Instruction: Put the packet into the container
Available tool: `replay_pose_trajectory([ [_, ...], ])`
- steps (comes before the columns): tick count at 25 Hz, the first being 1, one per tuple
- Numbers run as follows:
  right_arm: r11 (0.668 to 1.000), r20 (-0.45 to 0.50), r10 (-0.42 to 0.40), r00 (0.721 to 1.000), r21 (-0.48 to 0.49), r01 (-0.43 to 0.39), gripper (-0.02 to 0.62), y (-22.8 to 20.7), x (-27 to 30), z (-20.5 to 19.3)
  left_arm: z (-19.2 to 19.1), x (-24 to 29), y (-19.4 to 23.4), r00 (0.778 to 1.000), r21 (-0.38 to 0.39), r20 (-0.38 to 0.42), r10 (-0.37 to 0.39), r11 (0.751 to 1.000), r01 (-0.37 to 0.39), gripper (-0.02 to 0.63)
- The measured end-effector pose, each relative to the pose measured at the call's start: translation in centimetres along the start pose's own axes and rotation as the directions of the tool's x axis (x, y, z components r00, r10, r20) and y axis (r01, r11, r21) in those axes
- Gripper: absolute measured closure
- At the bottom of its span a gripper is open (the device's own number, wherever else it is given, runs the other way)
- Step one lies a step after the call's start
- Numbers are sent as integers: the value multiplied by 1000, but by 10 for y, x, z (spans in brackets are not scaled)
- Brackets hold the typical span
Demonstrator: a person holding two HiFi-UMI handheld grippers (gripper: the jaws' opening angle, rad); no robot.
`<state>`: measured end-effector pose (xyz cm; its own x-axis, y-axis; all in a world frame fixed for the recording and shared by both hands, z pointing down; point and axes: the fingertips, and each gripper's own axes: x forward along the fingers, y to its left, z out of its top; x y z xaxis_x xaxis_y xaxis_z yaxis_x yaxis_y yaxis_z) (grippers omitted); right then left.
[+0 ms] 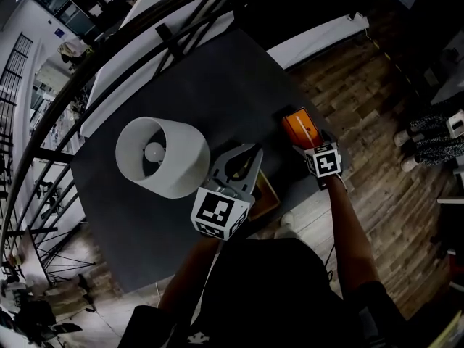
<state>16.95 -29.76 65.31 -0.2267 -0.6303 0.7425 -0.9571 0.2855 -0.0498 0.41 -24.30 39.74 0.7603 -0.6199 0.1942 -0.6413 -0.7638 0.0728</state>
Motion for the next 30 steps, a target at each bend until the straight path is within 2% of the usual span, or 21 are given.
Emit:
replay_pose_trajectory([
  [9,1000,-48,-20,999,14,21,123,-4,15,-10,-1,-3,4,1000,0,-4,24,1000,-24,600],
  [14,999,-114,-50,992,-28,47,124,-5,15,-15,-2,-7,6,999,-1,-6,35,999,-35,600],
  [15,998,-126,-57,990,-28,54,134,-7,14,-15,-2,-8,6,999,-1,-6,37,999,-37,600],
  [17,998,-137,-60,989,-29,56,203,-7,11,-15,-1,-8,6,999,-1,-6,41,999,-41,600],
  [18,998,-134,-61,989,-36,57,232,-5,10,-14,-1,-9,7,999,0,-6,43,999,-43,600],
  [21,995,-126,-90,988,-52,84,256,-4,4,-14,-1,-12,8,999,2,-4,48,999,-48,600],
  [25,998,-104,-63,993,-27,61,259,6,-2,-14,1,-16,8,998,4,5,55,998,-55,600],
  [30,998,-49,-62,997,-22,61,259,22,-31,7,2,-24,9,997,3,17,70,998,-70,600],
])
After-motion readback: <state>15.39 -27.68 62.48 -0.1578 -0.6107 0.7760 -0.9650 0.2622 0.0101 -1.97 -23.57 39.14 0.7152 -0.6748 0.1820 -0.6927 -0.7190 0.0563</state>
